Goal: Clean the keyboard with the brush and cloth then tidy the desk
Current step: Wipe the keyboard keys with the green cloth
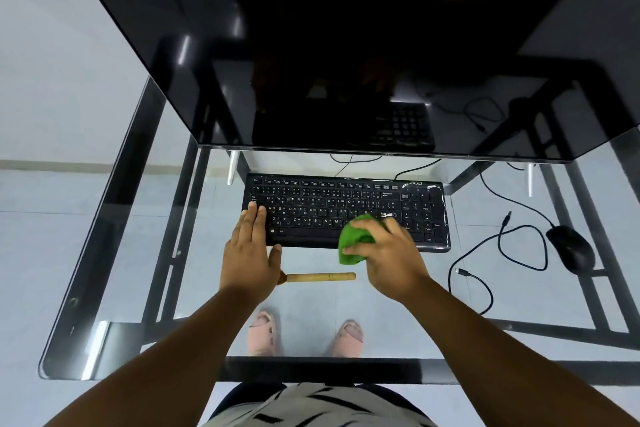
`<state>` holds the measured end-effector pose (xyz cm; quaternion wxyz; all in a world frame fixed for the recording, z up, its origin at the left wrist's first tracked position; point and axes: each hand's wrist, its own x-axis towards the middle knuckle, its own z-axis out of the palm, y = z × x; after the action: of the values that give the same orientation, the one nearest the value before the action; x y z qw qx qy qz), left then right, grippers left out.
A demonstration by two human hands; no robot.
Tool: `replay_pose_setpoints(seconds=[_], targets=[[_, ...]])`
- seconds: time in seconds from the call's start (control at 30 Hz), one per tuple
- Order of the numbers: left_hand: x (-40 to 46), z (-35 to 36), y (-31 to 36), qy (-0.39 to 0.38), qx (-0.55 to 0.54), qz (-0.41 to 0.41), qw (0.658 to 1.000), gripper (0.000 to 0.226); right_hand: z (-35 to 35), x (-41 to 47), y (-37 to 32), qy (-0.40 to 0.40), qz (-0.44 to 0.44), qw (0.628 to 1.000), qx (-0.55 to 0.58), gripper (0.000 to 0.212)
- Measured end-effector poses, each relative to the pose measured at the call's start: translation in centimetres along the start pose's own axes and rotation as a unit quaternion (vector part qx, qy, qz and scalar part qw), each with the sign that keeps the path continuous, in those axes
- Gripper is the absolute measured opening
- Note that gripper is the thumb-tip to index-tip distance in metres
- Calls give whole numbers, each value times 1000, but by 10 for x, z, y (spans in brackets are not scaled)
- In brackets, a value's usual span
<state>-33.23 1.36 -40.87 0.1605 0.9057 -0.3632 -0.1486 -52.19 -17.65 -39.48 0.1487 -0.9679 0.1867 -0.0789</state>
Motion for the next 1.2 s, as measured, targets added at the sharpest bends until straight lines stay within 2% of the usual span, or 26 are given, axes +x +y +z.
replay_pose_setpoints(seconds=[0.1, 0.2, 0.37, 0.53, 0.7, 0.77, 0.9, 1.1, 1.2], targets=[[1, 0, 10, -1, 33, 10, 999, 79, -4, -17, 13, 94, 115, 987, 63, 50], [5, 3, 22, 0, 72, 33, 997, 84, -4, -17, 15, 113, 221, 966, 67, 49], [14, 8, 40, -19, 86, 62, 994, 87, -5, -9, 10, 47, 169, 984, 43, 47], [18, 11, 47, -40, 107, 71, 991, 88, -9, -15, 16, 76, 240, 967, 34, 42], [18, 12, 47, -34, 93, 70, 993, 89, -8, -8, 7, 20, 162, 985, 52, 49], [18, 10, 46, -33, 92, 74, 992, 88, -14, -11, 15, 27, 156, 987, 40, 44], [18, 10, 47, -33, 89, 75, 993, 88, -15, -13, 27, 42, 212, 976, 34, 46], [18, 10, 47, -31, 98, 76, 992, 89, -15, -10, 24, -1, 125, 991, 56, 53], [19, 8, 47, -29, 97, 79, 992, 91, -17, -14, 35, 49, 157, 985, 61, 49]])
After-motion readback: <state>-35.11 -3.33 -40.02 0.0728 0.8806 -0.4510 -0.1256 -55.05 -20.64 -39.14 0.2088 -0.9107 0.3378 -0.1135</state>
